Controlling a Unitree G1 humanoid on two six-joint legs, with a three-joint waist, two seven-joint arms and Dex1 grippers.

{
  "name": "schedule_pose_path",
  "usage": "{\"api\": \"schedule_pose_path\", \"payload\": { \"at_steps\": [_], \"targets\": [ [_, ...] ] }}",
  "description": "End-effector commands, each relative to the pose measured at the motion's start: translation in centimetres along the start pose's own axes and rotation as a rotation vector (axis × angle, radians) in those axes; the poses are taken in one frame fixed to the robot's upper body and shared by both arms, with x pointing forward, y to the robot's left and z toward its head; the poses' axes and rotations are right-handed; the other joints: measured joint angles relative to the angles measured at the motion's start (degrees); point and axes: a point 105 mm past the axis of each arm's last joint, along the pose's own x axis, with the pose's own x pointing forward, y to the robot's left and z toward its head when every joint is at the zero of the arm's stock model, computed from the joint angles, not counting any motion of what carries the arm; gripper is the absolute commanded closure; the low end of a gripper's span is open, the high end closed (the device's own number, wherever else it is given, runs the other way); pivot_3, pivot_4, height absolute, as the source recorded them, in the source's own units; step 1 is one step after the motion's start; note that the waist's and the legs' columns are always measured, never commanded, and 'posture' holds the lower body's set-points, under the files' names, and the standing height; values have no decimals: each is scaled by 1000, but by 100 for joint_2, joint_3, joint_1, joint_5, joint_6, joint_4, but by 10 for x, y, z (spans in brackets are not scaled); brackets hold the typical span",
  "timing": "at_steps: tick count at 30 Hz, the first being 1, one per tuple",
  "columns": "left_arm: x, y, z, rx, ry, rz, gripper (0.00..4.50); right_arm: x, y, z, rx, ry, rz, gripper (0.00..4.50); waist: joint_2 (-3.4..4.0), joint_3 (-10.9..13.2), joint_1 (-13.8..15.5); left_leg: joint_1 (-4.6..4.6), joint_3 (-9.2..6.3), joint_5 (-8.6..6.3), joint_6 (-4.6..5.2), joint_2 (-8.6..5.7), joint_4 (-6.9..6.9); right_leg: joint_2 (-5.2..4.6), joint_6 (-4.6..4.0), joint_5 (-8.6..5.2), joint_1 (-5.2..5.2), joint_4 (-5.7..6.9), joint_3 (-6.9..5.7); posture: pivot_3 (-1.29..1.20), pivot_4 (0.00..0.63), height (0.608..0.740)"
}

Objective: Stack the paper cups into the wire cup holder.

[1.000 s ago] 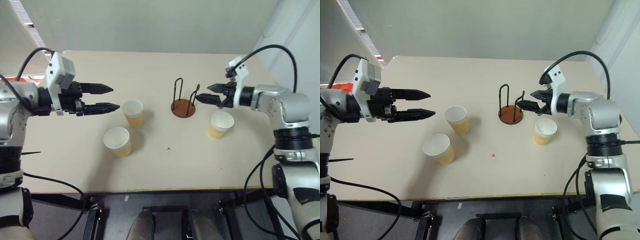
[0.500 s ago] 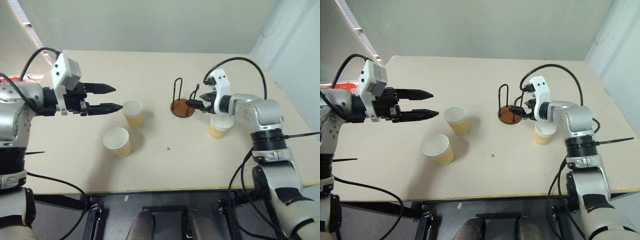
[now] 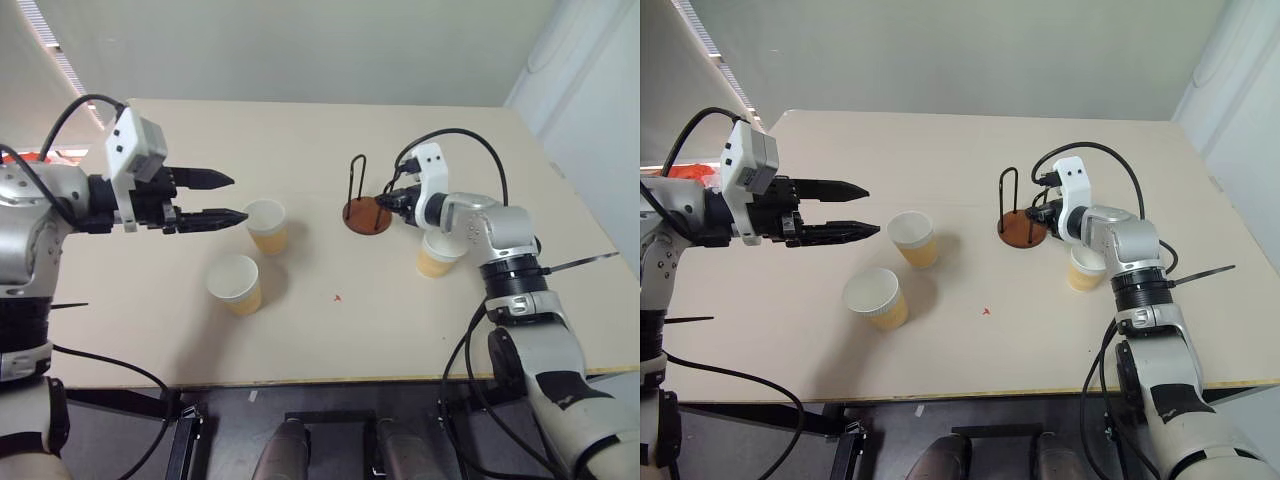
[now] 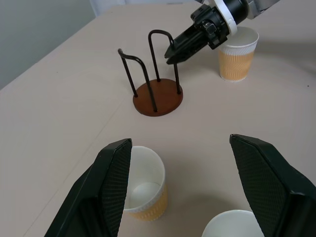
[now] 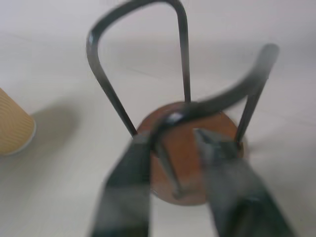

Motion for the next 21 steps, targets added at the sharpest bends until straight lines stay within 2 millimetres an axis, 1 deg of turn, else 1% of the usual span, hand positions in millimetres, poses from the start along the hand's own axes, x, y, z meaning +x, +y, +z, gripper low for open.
{"api": "schedule_pose_path", "payload": {
  "at_steps": [1, 2, 5, 8, 10, 13, 16, 17, 19, 21],
  "targets": [
    [-6, 0, 15, 57, -17, 16, 1017, -8, 9, 27, -53, -72, 52, 4371, 0, 0, 0, 0, 0, 0, 0, 0, 0, 0, 0, 0, 0, 0, 0, 0, 150, 740],
    [-5, 0, 16, 59, -19, 13, 1017, -10, 14, 30, -67, -71, 86, 4446, 0, 0, 0, 0, 0, 0, -1, 0, 1, 0, 0, 0, 0, 0, 0, 0, 150, 740],
    [-4, -2, 20, 64, -29, -16, 1017, -18, 26, 34, -109, -58, 179, 4446, 0, 0, 0, -1, 0, -1, -1, 0, 1, 0, -1, -1, 0, 0, 0, 0, 150, 740],
    [-2, -9, 24, 63, -37, -75, 1017, -28, 36, 39, -131, -50, 232, 4446, 0, 0, 1, -11, 0, 0, -3, 0, 2, 0, 0, 0, -7, 0, -2, 0, 150, 740],
    [0, -16, 25, 67, -35, -125, 1017, -41, 54, 37, -170, -36, 332, 4446, 0, 0, 4, -14, 0, -1, -4, 0, 1, 0, -1, 0, -8, -4, -3, 0, 150, 740],
    [1, -30, 23, 83, -8, -216, 1017, -68, 86, 18, -314, -7, 501, 4446, -2, -1, 14, -22, -1, -3, -7, 0, 3, 1, -1, -2, -6, -10, -11, 0, 150, 740],
    [4, -41, 21, 87, 13, -287, 1017, -88, 107, -7, -404, 46, 601, 4446, -2, -1, 14, -21, 1, -5, -8, 0, 18, 1, 6, -8, 5, -14, -11, 0, 150, 740],
    [7, -45, 19, 93, 28, -311, 1017, -92, 112, -17, -439, 71, 616, 4446, -2, -1, 13, -21, 1, -5, -7, 0, 25, 1, 10, -10, 9, -12, -11, 0, 150, 740],
    [11, -50, 15, 98, 52, -345, 1017, -95, 117, -29, -486, 98, 617, 4446, -2, -1, 13, -21, 2, -7, -3, 0, 38, 1, 19, -7, 11, -10, -7, 0, 150, 740],
    [16, -59, 9, 104, 87, -393, 1017, -92, 119, -32, -485, 96, 599, 4446, -2, -1, -6, -14, 0, -9, 1, 2, 50, 1, 28, -1, 20, -8, -7, 0, 150, 740]
  ]
}}
